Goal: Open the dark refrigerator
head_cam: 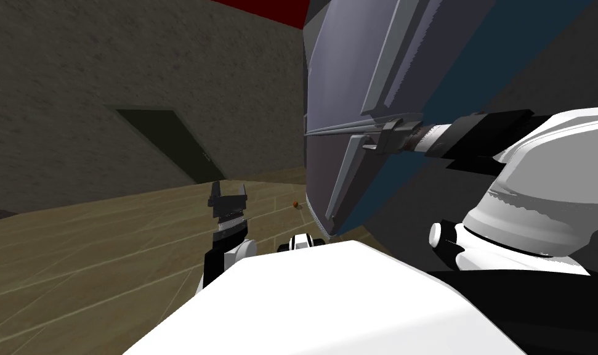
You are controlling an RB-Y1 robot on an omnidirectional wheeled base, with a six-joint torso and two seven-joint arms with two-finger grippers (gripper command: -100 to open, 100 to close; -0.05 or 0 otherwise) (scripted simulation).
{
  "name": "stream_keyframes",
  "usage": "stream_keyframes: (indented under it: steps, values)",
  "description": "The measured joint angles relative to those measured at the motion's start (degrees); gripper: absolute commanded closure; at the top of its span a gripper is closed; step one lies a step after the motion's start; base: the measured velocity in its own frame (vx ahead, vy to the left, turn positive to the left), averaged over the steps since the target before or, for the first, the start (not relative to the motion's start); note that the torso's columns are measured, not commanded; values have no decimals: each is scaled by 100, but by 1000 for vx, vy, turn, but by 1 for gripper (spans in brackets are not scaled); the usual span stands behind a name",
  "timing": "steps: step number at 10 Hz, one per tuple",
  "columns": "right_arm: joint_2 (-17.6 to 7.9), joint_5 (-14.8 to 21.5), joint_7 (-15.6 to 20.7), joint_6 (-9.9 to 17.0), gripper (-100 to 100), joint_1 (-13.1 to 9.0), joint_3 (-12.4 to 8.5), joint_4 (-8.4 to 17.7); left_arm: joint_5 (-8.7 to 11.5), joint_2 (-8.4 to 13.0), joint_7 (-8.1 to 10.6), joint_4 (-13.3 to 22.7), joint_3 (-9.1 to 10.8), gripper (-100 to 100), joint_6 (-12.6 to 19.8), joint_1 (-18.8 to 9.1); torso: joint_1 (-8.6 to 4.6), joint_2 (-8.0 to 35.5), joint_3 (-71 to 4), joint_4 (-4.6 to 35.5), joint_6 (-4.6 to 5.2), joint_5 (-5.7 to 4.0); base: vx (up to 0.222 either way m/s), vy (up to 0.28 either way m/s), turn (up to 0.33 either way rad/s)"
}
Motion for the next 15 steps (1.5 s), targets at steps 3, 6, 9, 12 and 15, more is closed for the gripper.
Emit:
stream_keyframes:
  steps: [3, 6, 9, 12, 15]
  values:
    - [122, -411, -103, 2, 100, -56, -17, -356, 0, 0, 0, 0, 0, 0, 0, 0, -5, 25, 20, -8, -8, -12, 137, -9, -349]
    - [157, -766, -207, -39, 100, -107, -68, -584, 0, 0, 0, 1, 0, 0, 0, -1, -3, 28, 27, -7, -3, -14, 99, -6, -200]
    - [202, -1302, -332, -102, 100, -177, -209, -866, 0, 0, 0, 0, 0, 0, 0, -1, -21, 57, 56, -2, 12, -28, 109, 13, -250]
    - [-38, -1641, -555, 174, 100, -403, 113, -524, 0, -2, 0, 1, -3, 0, 1, -4, 136, 63, 32, 26, -28, 59, -49, 229, -47]
    - [-176, -1952, -946, 487, 100, -396, 327, 8, 0, 1, 0, 1, 0, 0, 1, -3, 72, 81, -8, 77, -113, 78, -11, 12, -28]
